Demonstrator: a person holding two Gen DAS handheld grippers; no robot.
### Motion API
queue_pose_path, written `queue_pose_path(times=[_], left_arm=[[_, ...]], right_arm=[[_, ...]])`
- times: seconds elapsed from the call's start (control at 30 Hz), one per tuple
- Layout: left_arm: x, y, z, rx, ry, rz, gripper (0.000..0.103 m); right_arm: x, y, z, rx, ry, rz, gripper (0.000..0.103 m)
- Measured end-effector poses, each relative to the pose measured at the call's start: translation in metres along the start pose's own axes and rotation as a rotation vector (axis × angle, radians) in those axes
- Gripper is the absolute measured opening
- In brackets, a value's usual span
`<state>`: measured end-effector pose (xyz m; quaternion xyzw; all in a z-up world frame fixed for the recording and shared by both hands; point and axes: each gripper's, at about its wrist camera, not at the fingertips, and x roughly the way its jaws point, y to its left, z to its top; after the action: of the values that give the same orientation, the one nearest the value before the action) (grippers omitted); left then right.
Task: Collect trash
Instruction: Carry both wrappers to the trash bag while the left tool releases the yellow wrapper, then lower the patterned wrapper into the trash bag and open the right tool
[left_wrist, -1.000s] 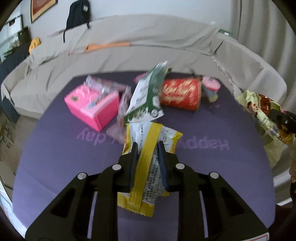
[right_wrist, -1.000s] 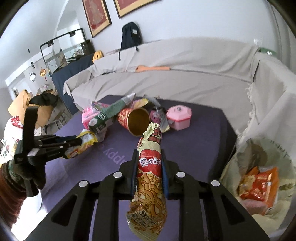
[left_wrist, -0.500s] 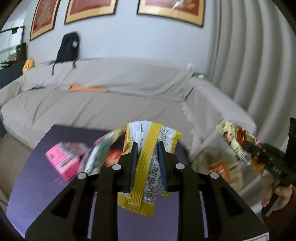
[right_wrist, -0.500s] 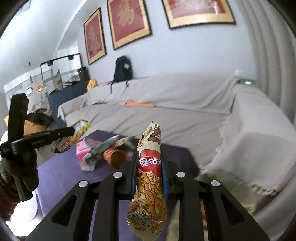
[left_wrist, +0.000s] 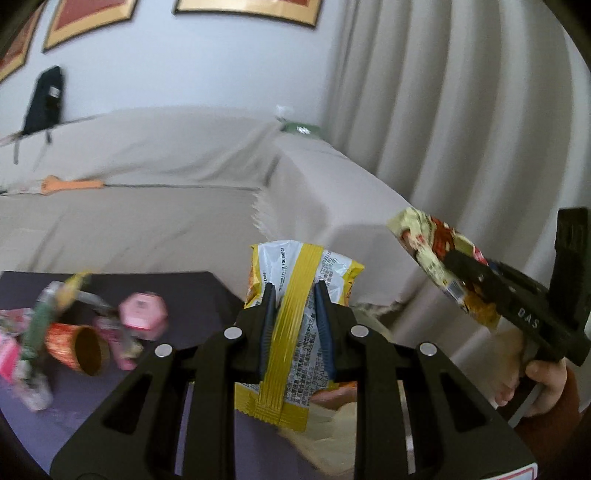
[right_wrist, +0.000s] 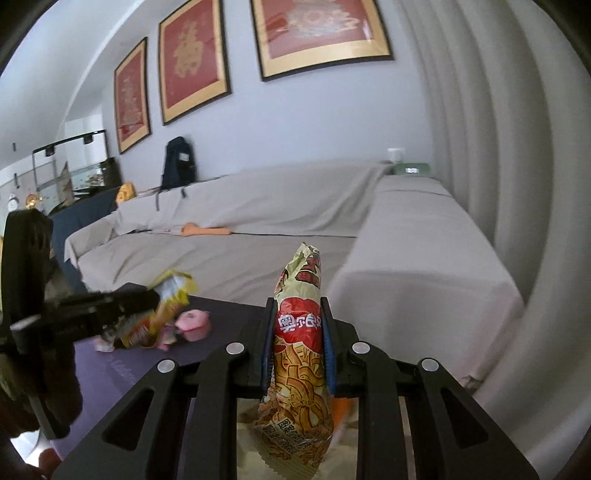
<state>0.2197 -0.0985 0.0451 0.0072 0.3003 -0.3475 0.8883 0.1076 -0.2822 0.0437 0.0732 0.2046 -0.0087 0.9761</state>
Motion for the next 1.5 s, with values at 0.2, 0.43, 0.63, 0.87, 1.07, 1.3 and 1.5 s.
queue_pose_path(times=[0.2, 0.43, 0.63, 0.87, 1.07, 1.3, 1.5], left_arm=[[0.052, -0.02, -0.017, 0.004, 0.098, -0.065, 0.021], [0.09, -0.031, -0.032, -0.028, 0.189, -0.115, 0.021], [0.115, -0.035, -0.045, -0.027, 0.235, -0.11, 0.021], [0.126, -0.022, -0.043, -0.093, 0.251, -0.15, 0.05], [0.105, -0.002, -0.042, -0.109, 0.212, -0.097, 0.05], [0.064, 0.025, -0.06, -0.096, 0.149, 0.011, 0.057], [0.037, 0.062, -0.075, -0.142, 0.123, 0.075, 0.057]], right_arm=[[0.004, -0.035, -0.011, 0.02, 0.002, -0.041, 0.022], [0.011, -0.06, -0.025, 0.074, 0.014, -0.055, 0.022], [0.018, -0.067, -0.035, 0.091, 0.034, -0.055, 0.022], [0.028, -0.066, -0.04, 0.11, 0.052, -0.043, 0.022], [0.051, -0.054, -0.047, 0.11, 0.097, -0.009, 0.022], [0.104, -0.025, -0.082, 0.174, 0.232, 0.105, 0.022], [0.154, 0.007, -0.119, 0.13, 0.388, 0.122, 0.022]])
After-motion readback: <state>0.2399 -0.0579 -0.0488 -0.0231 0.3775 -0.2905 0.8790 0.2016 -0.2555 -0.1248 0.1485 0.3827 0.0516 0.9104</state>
